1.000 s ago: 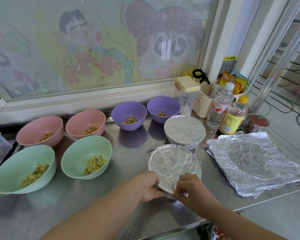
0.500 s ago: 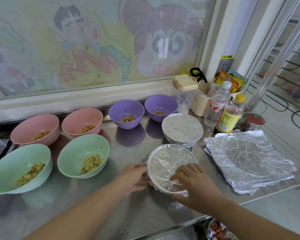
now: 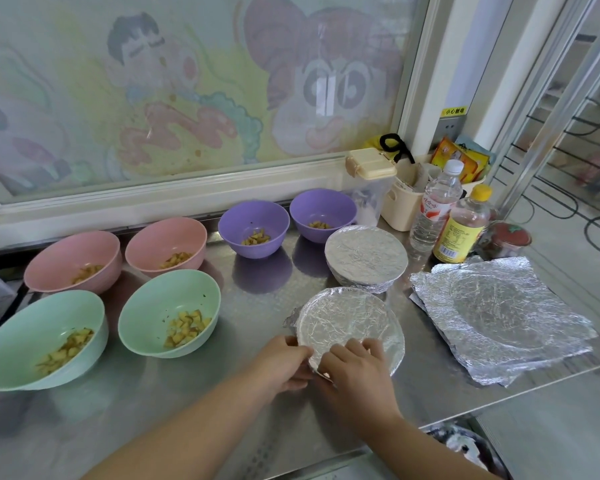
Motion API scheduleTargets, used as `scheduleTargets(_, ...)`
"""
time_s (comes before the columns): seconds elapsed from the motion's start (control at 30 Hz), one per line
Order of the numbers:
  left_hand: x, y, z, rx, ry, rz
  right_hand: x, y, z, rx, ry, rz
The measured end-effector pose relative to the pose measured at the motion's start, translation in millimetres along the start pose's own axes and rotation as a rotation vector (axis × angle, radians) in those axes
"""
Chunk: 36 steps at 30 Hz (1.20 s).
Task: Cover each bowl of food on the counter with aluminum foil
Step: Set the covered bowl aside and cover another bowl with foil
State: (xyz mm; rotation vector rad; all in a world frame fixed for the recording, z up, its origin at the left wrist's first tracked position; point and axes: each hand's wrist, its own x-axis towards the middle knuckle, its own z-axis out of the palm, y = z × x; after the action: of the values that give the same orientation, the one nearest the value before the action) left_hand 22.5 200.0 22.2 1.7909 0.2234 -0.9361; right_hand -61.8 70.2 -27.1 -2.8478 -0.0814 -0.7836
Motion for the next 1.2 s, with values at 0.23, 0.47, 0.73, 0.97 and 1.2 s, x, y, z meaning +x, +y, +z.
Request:
scheduleTargets(0.23, -6, -5, 2, -0.041, -0.086, -0.065, -13, 34, -8, 0.131, -0.071, -0.045)
scheduleTargets(0.47, -8, -9, 9, -0.297, -0.202, -0.211, -13, 58, -28, 0.129, -0.160, -0.105)
scheduleTargets(0.73, -5, -10, 14, -0.358, -0.197, -0.214, -11, 35, -8, 0.087, -0.025, -0.113)
scheduleTargets(0.97, -11, -10, 8, -0.323, -0.157, -0.239, -12, 48, -13, 0.147, -0.063, -0.095)
scheduleTargets(1.2, -1, -21, -8, 0.195, 0.197, 0.280, -15, 63, -18, 0.165, -0.183, -0.074)
